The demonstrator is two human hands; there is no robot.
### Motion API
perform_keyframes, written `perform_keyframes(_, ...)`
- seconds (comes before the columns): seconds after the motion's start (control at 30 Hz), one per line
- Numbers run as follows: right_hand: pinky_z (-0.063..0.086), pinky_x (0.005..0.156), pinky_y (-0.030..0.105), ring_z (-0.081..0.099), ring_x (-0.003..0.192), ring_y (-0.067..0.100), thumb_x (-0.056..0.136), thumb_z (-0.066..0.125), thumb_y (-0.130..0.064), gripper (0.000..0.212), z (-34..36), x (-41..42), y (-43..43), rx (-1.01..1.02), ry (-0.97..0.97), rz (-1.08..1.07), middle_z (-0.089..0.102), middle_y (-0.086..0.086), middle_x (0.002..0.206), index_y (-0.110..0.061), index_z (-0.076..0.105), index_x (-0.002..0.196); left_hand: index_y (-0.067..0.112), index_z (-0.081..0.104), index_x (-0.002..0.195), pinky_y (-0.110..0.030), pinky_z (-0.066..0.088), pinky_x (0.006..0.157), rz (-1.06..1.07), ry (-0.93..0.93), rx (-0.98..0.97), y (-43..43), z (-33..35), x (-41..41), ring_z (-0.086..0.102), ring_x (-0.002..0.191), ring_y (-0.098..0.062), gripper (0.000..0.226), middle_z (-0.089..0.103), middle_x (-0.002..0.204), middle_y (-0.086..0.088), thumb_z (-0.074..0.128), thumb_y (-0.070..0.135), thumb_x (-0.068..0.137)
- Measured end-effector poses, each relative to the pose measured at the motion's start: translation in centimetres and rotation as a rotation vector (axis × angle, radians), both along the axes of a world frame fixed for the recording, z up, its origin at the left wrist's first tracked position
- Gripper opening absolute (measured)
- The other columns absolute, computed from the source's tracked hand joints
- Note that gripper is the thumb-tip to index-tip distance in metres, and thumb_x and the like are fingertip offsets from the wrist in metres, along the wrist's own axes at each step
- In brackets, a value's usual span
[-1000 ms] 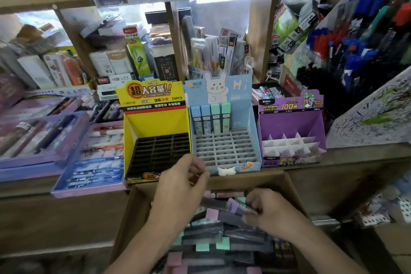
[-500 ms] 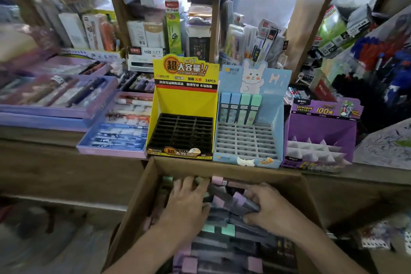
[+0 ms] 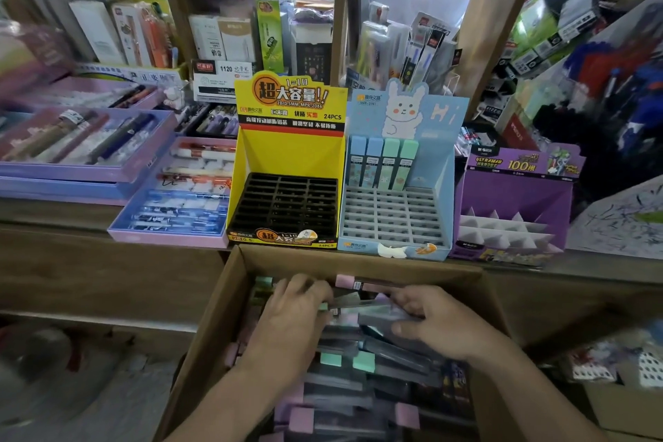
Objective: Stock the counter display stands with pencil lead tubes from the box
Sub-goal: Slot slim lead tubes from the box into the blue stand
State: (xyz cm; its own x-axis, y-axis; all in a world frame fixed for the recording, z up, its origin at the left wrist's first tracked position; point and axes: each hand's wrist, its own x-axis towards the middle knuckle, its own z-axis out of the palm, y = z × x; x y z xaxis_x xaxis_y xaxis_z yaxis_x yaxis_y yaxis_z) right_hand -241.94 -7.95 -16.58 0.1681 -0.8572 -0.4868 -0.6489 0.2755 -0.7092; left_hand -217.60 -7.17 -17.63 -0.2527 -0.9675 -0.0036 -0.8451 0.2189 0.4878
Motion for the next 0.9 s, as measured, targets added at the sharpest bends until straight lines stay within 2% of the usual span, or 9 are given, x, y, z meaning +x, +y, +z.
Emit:
perform_keyframes(0.1, 0.05, 0.107, 0.04, 0.069, 0.107, 0.008, 0.091, 0.076, -0.021, 0.016, 0.2, -0.3, 0.0, 0.001, -0.102, -0.045, 0.076, -0.005, 0.111, -0.026, 0.072, 0.105, 0.04, 0.056, 0.094, -0.026, 0.045, 0.089, 0.035, 0.266, 0.127, 0.2, 1.3, 0.1, 0.05, 0.108, -0.005, 0.006, 0.053, 0.106, 0.02, 0.061, 0.037, 0.096)
perform_keyframes(0.2, 0.048, 0.11, 0.042, 0.066, 0.118, 0.011, 0.09, 0.078, -0.02, 0.03, 0.2, -0.4, -0.1, 0.006, -0.212, -0.097, 0.074, -0.003, 0.12, -0.02, 0.071, 0.119, 0.036, 0.066, 0.091, -0.029, 0.057, 0.073, 0.1, 0.602, 0.309, 0.2, 2.3, 0.3, 0.068, 0.089, -0.01, 0.006, 0.07, 0.092, 0.009, 0.068, 0.041, 0.092)
perform_keyframes(0.27, 0.048, 0.11, 0.042, 0.064, 0.124, 0.016, 0.091, 0.077, -0.018, 0.036, 0.1, -0.5, -0.2, 0.012, -0.283, -0.123, 0.073, 0.0, 0.126, -0.016, 0.069, 0.126, 0.032, 0.069, 0.09, -0.022, 0.055, 0.067, 0.143, 0.792, 0.381, 0.2, 2.6, 0.5, 0.071, 0.084, -0.01, 0.011, 0.074, 0.088, 0.007, 0.07, 0.043, 0.09)
perform_keyframes(0.3, 0.053, 0.104, 0.039, 0.066, 0.12, 0.018, 0.092, 0.075, -0.015, 0.032, 0.0, -0.5, -0.2, 0.026, -0.347, -0.136, 0.074, 0.001, 0.123, -0.015, 0.07, 0.123, 0.03, 0.07, 0.09, -0.022, 0.056, 0.072, 0.181, 0.884, 0.416, 0.1, 2.6, 0.6, 0.073, 0.088, -0.011, 0.013, 0.076, 0.091, 0.006, 0.072, 0.042, 0.089)
perform_keyframes(0.4, 0.059, 0.082, 0.027, 0.073, 0.108, 0.022, 0.095, 0.07, -0.008, 0.025, 0.0, -0.4, -0.1, 0.066, -0.522, -0.182, 0.077, 0.006, 0.115, -0.013, 0.071, 0.119, 0.018, 0.072, 0.101, -0.041, 0.053, 0.097, 0.317, 1.18, 0.519, -0.4, 2.3, 1.0, 0.073, 0.105, -0.022, 0.02, 0.076, 0.109, -0.007, 0.076, 0.03, 0.087)
perform_keyframes(0.5, 0.058, 0.087, 0.03, 0.072, 0.111, 0.024, 0.095, 0.068, -0.008, 0.026, -0.1, -0.2, -0.1, 0.061, -0.579, -0.209, 0.076, 0.008, 0.118, -0.015, 0.072, 0.12, 0.004, 0.063, 0.119, -0.044, 0.051, 0.102, 0.355, 1.386, 0.594, -0.8, 2.3, 1.0, 0.07, 0.112, -0.028, 0.043, 0.074, 0.117, -0.015, 0.075, 0.024, 0.083)
perform_keyframes(0.67, 0.058, 0.084, 0.028, 0.071, 0.112, 0.026, 0.096, 0.066, -0.01, 0.024, 0.4, 0.3, 0.1, 0.073, -0.626, -0.239, 0.074, 0.013, 0.118, -0.013, 0.075, 0.118, 0.001, 0.062, 0.115, -0.046, 0.055, 0.095, 0.449, 1.488, 0.568, -1.2, 2.3, 1.1, 0.072, 0.106, -0.034, 0.028, 0.072, 0.112, -0.025, 0.06, 0.019, 0.093)
perform_keyframes(0.83, 0.059, 0.088, 0.033, 0.065, 0.121, 0.035, 0.093, 0.068, -0.012, 0.028, 1.1, 0.9, 0.5, 0.116, -0.748, -0.278, 0.068, 0.022, 0.127, -0.013, 0.075, 0.12, 0.014, 0.066, 0.113, -0.047, 0.06, 0.086, 0.591, 1.392, 0.545, -0.5, 2.1, 0.0, 0.076, 0.086, -0.027, 0.02, 0.078, 0.09, -0.008, 0.063, 0.027, 0.098)
perform_keyframes(0.9, 0.059, 0.09, 0.037, 0.065, 0.121, 0.036, 0.089, 0.069, -0.013, 0.032, 1.4, 1.6, 0.7, 0.125, -0.799, -0.295, 0.067, 0.023, 0.129, -0.013, 0.075, 0.12, 0.012, 0.067, 0.113, -0.044, 0.062, 0.081, 0.576, 1.381, 0.563, 0.2, 2.2, -1.0, 0.071, 0.074, -0.023, 0.022, 0.074, 0.081, -0.005, 0.062, 0.028, 0.099)
